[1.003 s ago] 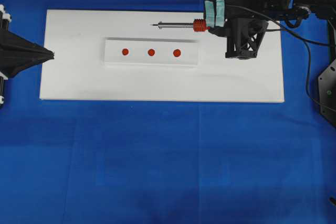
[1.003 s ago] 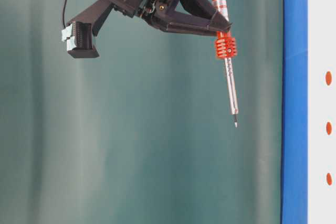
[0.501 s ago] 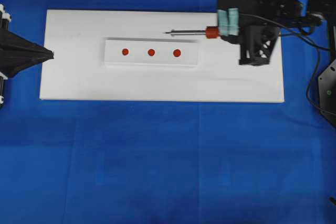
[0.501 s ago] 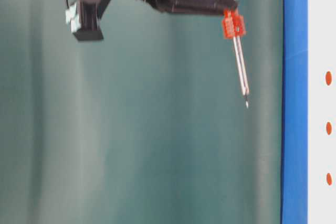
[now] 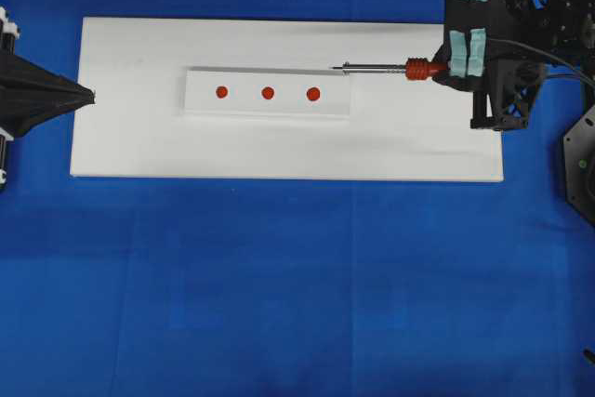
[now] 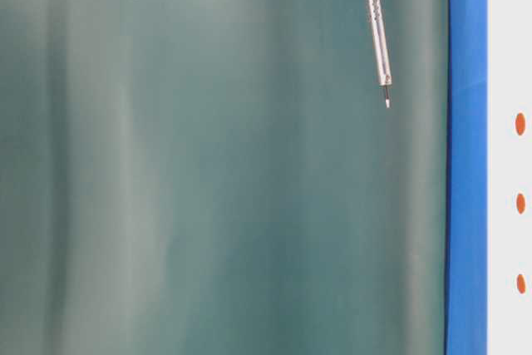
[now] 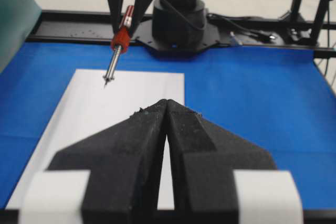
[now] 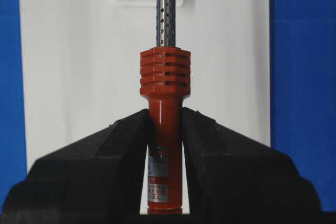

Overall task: Touch the tip of the soldering iron to the mark.
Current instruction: 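Lower the iron tip onto the rightmost red dot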

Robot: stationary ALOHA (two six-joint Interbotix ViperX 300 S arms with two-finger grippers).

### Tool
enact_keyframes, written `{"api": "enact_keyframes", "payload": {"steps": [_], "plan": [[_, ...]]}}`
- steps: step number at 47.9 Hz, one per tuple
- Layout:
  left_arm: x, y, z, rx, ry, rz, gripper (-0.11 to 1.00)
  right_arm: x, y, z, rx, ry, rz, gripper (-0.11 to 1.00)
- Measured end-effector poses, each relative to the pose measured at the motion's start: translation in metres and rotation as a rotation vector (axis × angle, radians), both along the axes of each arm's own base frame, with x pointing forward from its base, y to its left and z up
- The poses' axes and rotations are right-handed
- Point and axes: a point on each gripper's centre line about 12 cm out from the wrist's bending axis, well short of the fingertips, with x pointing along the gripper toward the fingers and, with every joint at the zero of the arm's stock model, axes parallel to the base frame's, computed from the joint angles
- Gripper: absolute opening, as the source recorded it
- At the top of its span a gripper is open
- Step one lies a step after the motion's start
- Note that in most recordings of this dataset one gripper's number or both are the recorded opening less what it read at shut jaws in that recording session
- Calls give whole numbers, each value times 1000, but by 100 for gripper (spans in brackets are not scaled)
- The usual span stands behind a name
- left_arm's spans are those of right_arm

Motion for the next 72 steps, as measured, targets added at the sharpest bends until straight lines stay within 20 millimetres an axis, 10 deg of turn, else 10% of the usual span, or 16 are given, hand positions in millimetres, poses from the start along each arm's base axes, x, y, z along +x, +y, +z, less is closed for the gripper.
{"api": "enact_keyframes", "payload": {"steps": [72], "plan": [[0, 0, 0, 0, -2, -2, 0, 10, -2, -14, 10, 26, -2, 6]]}}
